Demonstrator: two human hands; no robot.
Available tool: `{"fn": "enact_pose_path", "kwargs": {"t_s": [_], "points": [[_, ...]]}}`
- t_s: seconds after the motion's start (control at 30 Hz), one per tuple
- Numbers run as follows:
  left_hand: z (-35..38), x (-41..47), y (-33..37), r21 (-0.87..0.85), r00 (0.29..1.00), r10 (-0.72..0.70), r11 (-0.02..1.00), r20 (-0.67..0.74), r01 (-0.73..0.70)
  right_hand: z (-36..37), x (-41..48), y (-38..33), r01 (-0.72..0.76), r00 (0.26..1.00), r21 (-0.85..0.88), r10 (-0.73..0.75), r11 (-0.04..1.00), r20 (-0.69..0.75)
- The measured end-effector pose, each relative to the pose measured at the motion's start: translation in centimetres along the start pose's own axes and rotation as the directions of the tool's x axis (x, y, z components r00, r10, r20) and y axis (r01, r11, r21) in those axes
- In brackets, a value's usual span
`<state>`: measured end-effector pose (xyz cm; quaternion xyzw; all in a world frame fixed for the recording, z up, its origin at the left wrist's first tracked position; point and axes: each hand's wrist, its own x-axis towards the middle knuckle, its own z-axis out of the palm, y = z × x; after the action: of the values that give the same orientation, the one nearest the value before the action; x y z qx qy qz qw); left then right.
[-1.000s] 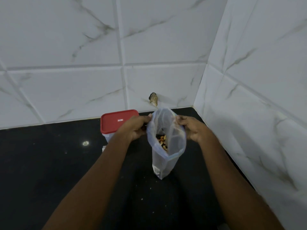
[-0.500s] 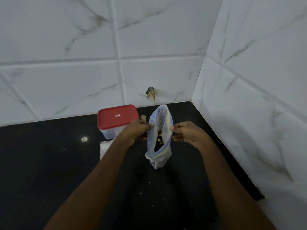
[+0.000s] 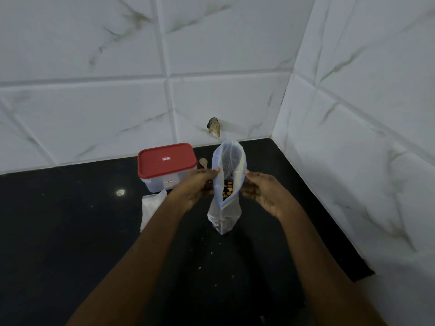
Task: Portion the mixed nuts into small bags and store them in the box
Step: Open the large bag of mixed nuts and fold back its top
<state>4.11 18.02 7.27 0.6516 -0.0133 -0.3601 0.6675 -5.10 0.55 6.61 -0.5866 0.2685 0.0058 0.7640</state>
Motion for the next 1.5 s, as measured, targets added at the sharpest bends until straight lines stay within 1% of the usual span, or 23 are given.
{"fn": "enact_pose_path", "kwargs": {"t_s": [0.07, 0.13, 0.27, 0.33, 0.43, 0.5, 0.57, 0.6, 0.63, 0.7, 0.77, 0.9, 1.0, 1.07, 1.1, 1.17, 1.2, 1.23, 1.3, 1.37, 1.4, 1.47, 1.5], "points": [[-0.6, -0.6, -0.3, 0.209, 1.000, 0.018, 0.978, 0.006, -0.019, 0.4, -0.8, 0.2, -0.015, 0.999, -0.156, 0.022, 0.988, 0.039], [-0.9, -1.1, -0.6, 0.339, 1.000, 0.014, 0.941, 0.005, -0.014, 1.0, -1.4, 0.5, -0.024, 0.997, -0.237, 0.041, 0.971, 0.066], [-1.0, -2.0, -0.3, 0.383, 1.000, 0.005, 0.924, 0.015, -0.010, 1.7, -1.7, 0.8, -0.023, 0.999, -0.198, 0.032, 0.980, 0.043], [-0.9, -2.0, -0.2, 0.291, 1.000, -0.003, 0.957, 0.026, -0.005, 1.8, -1.7, 0.9, -0.020, 0.999, -0.127, 0.025, 0.992, 0.037], [-0.5, -2.1, -0.4, -0.009, 1.000, -0.012, 1.000, 0.022, 0.012, 2.0, -1.8, 1.0, 0.001, 0.999, 0.034, -0.002, 0.999, 0.034], [-0.2, -2.1, -0.6, -0.243, 0.999, -0.032, 0.970, 0.014, 0.035, 2.2, -1.9, 1.1, 0.009, 1.000, 0.182, -0.013, 0.983, 0.018], [-0.2, -2.0, -1.1, -0.367, 0.998, -0.057, 0.928, 0.017, 0.059, 2.3, -2.0, 1.1, 0.031, 1.000, 0.256, -0.029, 0.966, -0.010], [-0.2, -2.1, -1.3, -0.337, 0.998, -0.057, 0.939, 0.020, 0.060, 2.3, -2.0, 1.0, 0.039, 0.999, 0.260, -0.035, 0.965, -0.020], [-0.3, -2.2, -1.5, -0.239, 0.998, -0.051, 0.969, 0.024, 0.055, 2.3, -2.0, 1.0, 0.046, 0.999, 0.253, -0.040, 0.966, -0.025], [-0.5, -2.6, -1.6, 0.068, 0.999, -0.038, 0.997, 0.030, 0.036, 2.3, -2.1, 0.9, 0.060, 0.998, 0.210, -0.053, 0.976, -0.039], [-0.7, -3.0, -1.3, 0.279, 0.999, -0.026, 0.960, 0.021, 0.019, 2.4, -2.3, 0.8, 0.074, 0.996, 0.139, -0.067, 0.988, -0.054], [-0.5, -3.5, -0.6, 0.357, 0.999, 0.033, 0.934, 0.009, -0.034, 2.8, -3.0, 0.7, 0.045, 0.999, -0.033, -0.046, 0.998, -0.027], [-0.3, -4.0, -0.6, 0.329, 0.999, 0.048, 0.943, 0.002, -0.046, 3.1, -3.5, 0.9, -0.013, 1.000, -0.123, 0.013, 0.992, 0.001], [-0.3, -4.2, -0.9, 0.254, 0.998, 0.060, 0.966, -0.019, -0.053, 3.0, -3.6, 1.2, -0.007, 1.000, -0.096, 0.007, 0.995, 0.002], [-0.2, -4.3, -1.2, 0.172, 0.998, 0.063, 0.983, -0.030, -0.057, 2.9, -3.6, 1.5, 0.004, 1.000, -0.050, -0.004, 0.999, 0.002], [-0.2, -4.4, -1.6, -0.130, 0.999, 0.030, 0.991, -0.031, -0.034, 2.7, -3.6, 1.9, 0.013, 1.000, 0.107, -0.013, 0.994, -0.008], [-0.2, -4.4, -1.9, -0.322, 1.000, -0.013, 0.947, -0.017, 0.006, 2.7, -3.6, 2.0, 0.007, 1.000, 0.220, -0.004, 0.975, -0.015], [-0.1, -4.4, -2.1, -0.505, 0.998, -0.062, 0.861, 0.010, 0.059, 2.7, -3.4, 2.2, -0.014, 1.000, 0.355, 0.021, 0.935, -0.016], [0.4, -4.5, -2.9, -0.743, 0.994, -0.094, 0.662, 0.052, 0.101, 2.9, -3.3, 2.5, -0.081, 0.996, 0.636, 0.090, 0.768, 0.018], [1.1, -4.5, -3.9, -0.841, 0.997, -0.066, 0.536, 0.050, 0.078, 3.3, -3.2, 2.9, -0.104, 0.993, 0.792, 0.101, 0.602, 0.054], [1.5, -4.5, -4.4, -0.868, 0.997, -0.056, 0.491, 0.049, 0.070, 3.5, -3.2, 3.1, -0.101, 0.994, 0.822, 0.096, 0.560, 0.056], [2.1, -4.5, -5.0, -0.883, 0.998, -0.037, 0.465, 0.050, 0.061, 3.8, -3.3, 3.5, -0.088, 0.996, 0.837, 0.074, 0.540, 0.057], [2.2, -4.6, -5.0, -0.863, 0.999, -0.018, 0.503, 0.050, 0.052, 3.7, -3.3, 3.6, -0.073, 0.997, 0.822, 0.056, 0.564, 0.050]]}}
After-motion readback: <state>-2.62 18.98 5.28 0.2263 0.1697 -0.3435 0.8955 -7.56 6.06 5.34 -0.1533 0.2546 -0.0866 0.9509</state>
